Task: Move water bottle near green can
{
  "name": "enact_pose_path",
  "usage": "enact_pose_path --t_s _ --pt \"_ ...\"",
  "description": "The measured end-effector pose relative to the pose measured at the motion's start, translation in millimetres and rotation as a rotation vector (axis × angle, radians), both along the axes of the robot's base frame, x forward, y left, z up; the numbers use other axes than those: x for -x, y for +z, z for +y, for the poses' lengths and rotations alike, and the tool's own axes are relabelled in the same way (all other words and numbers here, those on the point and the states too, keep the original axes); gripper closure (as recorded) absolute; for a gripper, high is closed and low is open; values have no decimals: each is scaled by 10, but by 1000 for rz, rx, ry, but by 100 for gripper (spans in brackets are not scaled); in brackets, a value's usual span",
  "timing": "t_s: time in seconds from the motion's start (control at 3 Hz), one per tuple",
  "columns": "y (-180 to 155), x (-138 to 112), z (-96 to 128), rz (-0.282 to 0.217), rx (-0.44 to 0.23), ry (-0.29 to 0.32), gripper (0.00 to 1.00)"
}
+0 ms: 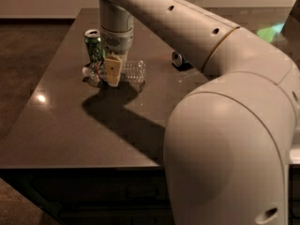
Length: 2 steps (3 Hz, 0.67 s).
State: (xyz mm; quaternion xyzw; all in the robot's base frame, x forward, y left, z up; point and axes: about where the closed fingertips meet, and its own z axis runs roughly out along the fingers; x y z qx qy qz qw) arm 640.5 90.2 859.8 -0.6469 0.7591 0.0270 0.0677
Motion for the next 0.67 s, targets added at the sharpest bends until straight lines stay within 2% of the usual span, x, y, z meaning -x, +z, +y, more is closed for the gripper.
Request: enact_pose_path --t_s 0.33,0.67 --pt "-12 -30 34 -10 -10 0 0" --pt "-12 -30 34 -10 -10 0 0"
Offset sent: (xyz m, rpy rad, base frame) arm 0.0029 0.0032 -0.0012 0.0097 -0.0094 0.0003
